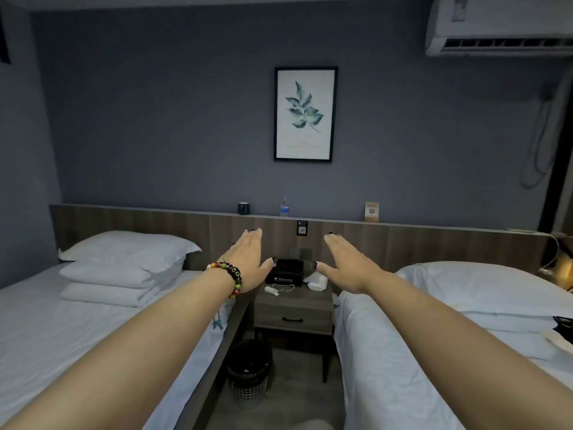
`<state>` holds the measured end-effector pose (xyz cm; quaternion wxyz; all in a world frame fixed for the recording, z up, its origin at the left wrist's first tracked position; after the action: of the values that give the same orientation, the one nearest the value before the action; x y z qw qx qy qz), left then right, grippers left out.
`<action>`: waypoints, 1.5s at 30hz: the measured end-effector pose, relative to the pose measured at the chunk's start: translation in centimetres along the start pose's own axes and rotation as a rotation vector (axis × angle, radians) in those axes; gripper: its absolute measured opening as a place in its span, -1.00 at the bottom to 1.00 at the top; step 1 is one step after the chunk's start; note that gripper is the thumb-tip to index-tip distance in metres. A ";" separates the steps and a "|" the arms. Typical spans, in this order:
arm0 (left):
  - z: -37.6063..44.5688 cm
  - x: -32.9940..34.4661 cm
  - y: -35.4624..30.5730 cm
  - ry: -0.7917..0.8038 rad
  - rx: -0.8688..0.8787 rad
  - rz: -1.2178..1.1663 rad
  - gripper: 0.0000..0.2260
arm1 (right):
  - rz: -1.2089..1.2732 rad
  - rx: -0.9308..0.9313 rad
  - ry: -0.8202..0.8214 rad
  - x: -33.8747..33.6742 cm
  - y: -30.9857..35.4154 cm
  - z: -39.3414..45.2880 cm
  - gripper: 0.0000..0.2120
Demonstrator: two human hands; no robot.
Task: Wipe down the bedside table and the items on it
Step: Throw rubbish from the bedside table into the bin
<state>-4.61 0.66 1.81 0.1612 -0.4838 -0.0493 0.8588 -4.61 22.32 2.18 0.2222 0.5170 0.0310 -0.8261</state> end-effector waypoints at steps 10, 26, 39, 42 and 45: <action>4.5 1.4 6.0 0.022 0.025 0.021 -0.35 | -0.061 0.013 -0.014 4.8 0.6 6.1 -0.32; 15.2 6.2 22.5 0.093 0.117 -0.107 -0.34 | 0.058 0.112 -0.041 16.6 7.1 22.1 -0.33; 23.3 17.1 28.1 0.190 0.076 -0.239 -0.31 | 0.174 0.222 0.033 27.1 2.8 31.1 -0.33; 26.1 19.8 28.6 0.217 0.056 -0.238 -0.31 | 0.163 0.212 0.047 28.8 0.3 33.6 -0.32; 29.0 22.2 28.7 0.236 0.060 -0.232 -0.33 | 0.145 0.201 0.066 29.9 -2.0 36.1 -0.32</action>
<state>-46.43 -17.17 -7.91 0.2784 -0.5674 -0.0602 0.7726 -46.69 3.93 -7.36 0.2270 0.5644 -0.0822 -0.7894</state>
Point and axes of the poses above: each hand's wrist, its own z-axis towards the middle knuckle, its own x-axis out of the palm, y = z × x, the point moved 5 cm from there along z, towards the middle knuckle, and after that the axes turned 11 degrees about -y, right-handed, at the moved point
